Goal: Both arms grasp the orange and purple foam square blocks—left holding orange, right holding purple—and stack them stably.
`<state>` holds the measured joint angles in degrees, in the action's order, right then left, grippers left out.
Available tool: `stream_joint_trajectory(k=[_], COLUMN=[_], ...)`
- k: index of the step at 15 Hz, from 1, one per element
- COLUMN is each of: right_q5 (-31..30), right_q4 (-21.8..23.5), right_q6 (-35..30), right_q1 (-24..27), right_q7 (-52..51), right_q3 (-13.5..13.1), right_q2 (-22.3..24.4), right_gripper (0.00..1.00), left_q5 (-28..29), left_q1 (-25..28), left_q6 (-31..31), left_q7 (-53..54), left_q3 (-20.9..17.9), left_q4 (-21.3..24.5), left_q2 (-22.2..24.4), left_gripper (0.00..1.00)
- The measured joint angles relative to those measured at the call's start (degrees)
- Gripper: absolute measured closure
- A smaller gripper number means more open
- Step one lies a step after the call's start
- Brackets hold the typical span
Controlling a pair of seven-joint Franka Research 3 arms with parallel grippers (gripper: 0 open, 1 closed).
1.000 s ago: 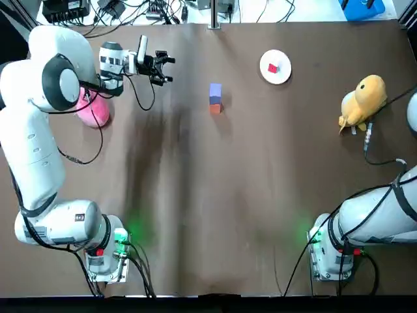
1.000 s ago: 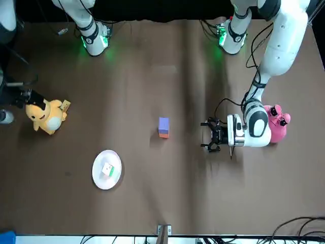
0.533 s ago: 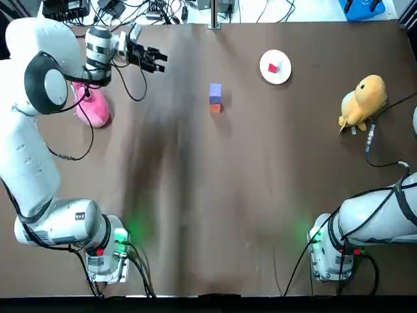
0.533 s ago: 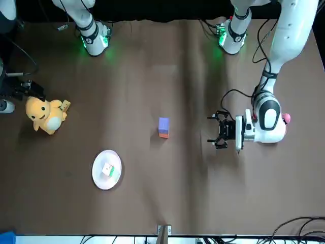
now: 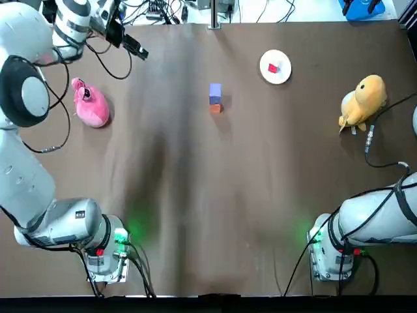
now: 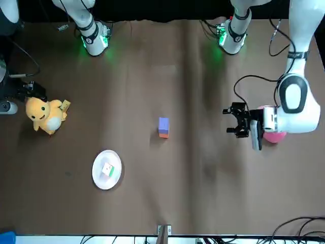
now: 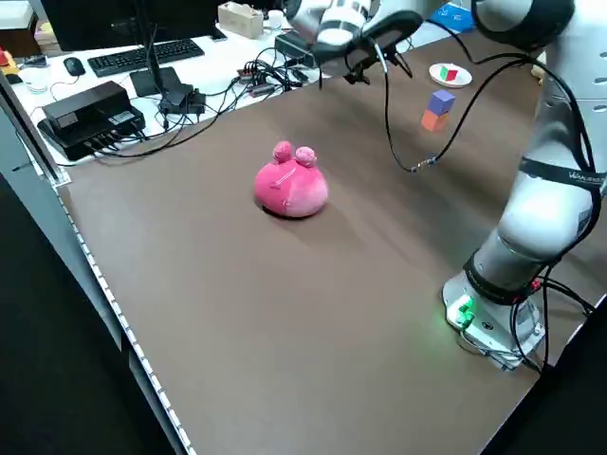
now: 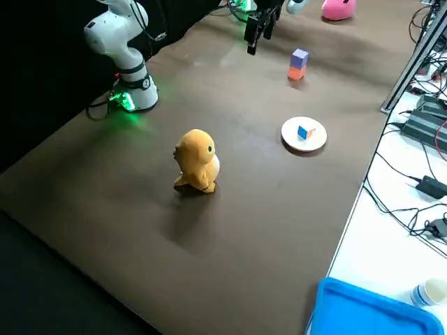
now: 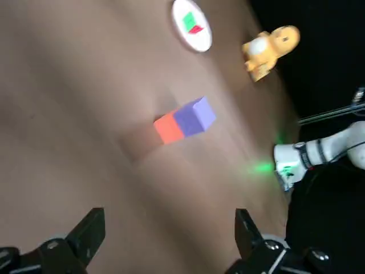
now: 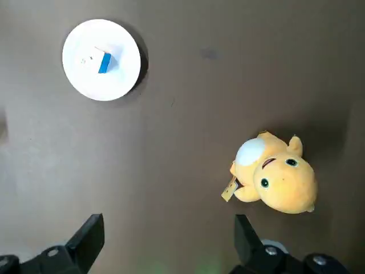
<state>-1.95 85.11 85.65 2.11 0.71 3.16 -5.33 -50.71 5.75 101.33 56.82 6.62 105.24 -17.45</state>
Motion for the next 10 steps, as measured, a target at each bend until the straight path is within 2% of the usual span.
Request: stream_joint_trajectory(k=[5,10], right_q5=[0.00,0.00], right_q4=[0.04,0.04], right_q6=[0.00,0.01], right_q1=[0.00,0.03], right_q7=[-0.04,-0.04], right_q3=[0.04,-0.01], right_q2=[0.00,0.00], right_gripper=[0.00,0.00], left_q5=[14.33,33.11], left_q1=[0.01,-0.05], left_q6=[-0.01,-0.98], left_q7=[-17.01,-23.79], left_q3=[0.00,0.56], left_q4=[-0.60,-0.47], left_q2=[7.50,14.85], left_gripper=[0.00,0.00])
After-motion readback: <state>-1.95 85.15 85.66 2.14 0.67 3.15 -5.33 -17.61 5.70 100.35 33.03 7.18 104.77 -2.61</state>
